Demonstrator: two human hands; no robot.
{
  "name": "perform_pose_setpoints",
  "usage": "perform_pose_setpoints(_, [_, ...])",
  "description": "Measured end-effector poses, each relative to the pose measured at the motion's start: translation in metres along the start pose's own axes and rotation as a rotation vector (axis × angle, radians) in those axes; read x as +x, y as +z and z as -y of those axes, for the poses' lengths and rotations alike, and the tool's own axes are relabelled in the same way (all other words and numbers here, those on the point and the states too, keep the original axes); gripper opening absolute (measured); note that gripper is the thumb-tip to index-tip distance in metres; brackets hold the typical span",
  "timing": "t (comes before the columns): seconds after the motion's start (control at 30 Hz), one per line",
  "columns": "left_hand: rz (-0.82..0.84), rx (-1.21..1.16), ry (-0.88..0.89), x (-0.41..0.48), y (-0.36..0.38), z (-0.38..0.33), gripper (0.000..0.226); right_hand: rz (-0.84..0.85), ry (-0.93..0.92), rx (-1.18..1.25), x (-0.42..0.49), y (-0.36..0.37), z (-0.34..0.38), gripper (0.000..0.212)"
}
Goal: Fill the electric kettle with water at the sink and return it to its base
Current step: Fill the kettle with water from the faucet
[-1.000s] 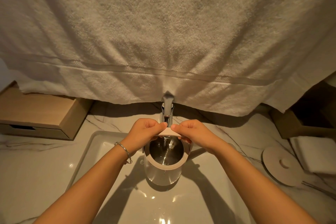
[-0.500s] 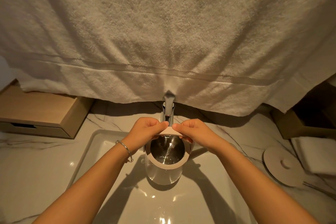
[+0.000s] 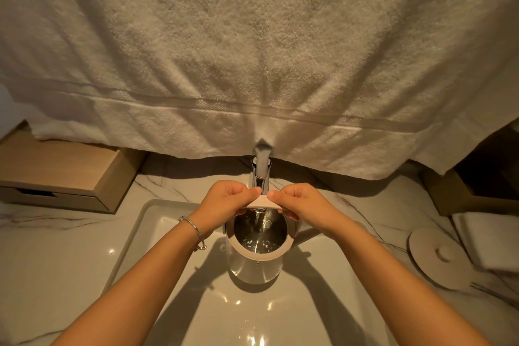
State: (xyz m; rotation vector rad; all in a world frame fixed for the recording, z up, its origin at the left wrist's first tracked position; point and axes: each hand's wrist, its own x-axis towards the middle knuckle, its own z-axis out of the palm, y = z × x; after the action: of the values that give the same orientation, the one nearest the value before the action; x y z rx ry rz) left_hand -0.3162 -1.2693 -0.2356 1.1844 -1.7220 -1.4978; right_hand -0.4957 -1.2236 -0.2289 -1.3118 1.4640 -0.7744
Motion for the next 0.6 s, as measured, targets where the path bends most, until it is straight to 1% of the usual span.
perform_pose_setpoints(0.23, [-0.001,0.009,-0.005,0.0003,0.0004,-0.0003,0.048,-0.006,-0.010,0.012,-0.0003,0.0012,-0.0007,0.043])
perform_pose_setpoints(0.6, [-0.005,0.008,-0.004,-0.0007,0.0006,-0.0015,0.042,-0.007,-0.011,0.017,-0.0021,0.0011,0.0002,0.046])
